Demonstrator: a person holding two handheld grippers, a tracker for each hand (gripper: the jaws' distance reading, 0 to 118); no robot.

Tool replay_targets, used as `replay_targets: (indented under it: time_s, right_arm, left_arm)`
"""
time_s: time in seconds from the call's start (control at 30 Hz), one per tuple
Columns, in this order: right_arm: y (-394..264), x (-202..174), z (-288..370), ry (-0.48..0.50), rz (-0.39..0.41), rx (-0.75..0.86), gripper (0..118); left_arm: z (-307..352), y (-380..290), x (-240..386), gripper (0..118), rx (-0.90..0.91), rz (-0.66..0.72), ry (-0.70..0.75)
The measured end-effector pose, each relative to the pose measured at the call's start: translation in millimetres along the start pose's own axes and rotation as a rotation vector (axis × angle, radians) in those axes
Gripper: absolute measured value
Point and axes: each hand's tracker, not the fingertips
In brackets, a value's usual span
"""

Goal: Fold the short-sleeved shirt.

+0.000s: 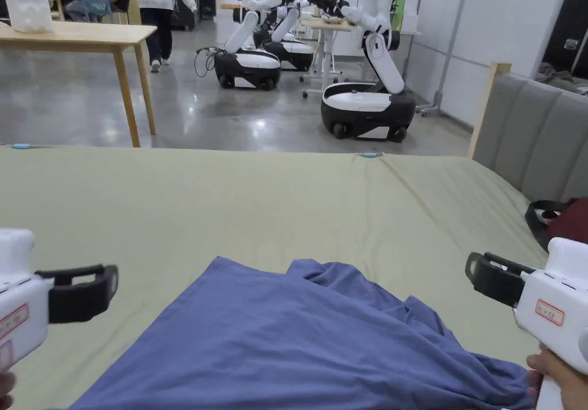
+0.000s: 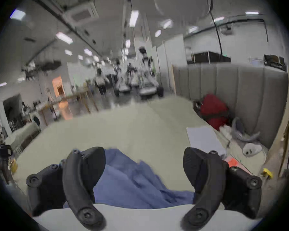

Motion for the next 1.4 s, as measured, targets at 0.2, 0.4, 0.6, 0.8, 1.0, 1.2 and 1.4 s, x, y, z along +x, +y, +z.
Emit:
replay_targets:
  time_s: [0.2, 0.4, 0.6, 0.8, 1.0, 1.2, 1.4]
  right_arm:
    - [-9.7, -83.8, 27.3, 0.217, 0.139, 0.051, 85]
    - [-23.2, -94.7, 16.9, 0.243, 0.210, -0.037, 0]
    - [4.3, -17.9, 12.4, 0.133, 0.230, -0.140, 15]
    - [-17.0, 97.1, -13.8, 0.003, 0.201, -0.455, 118]
    - [-81.9, 140.1, -31.5, 0.013, -0.032, -0.590, 117]
    - [-111.6, 156.7, -51.8, 0.009, -0.196, -0.610, 87]
    - [-112.8, 150.8, -55.2, 0.059, -0.142, -0.603, 8]
  left_arm:
    - [-10.7, 1.0, 47.3, 81, 0.157, 0.039, -0.039]
    - [-24.3, -14.1, 77.5, 0, 0.076, 0.007, -0.090]
    - [-43.9, -24.1, 69.4, 0, -0.007, -0.007, -0.105]
    - [-50.2, -36.1, 79.9, 0, -0.070, -0.021, -0.115]
    - [-66.9, -50.2, 88.2, 0, -0.138, -0.030, -0.138]
    - [-85.3, -64.3, 84.5, 0, -0.199, -0.053, -0.138]
    - [-110.2, -62.0, 77.2, 0, -0.284, -0.110, -0.139]
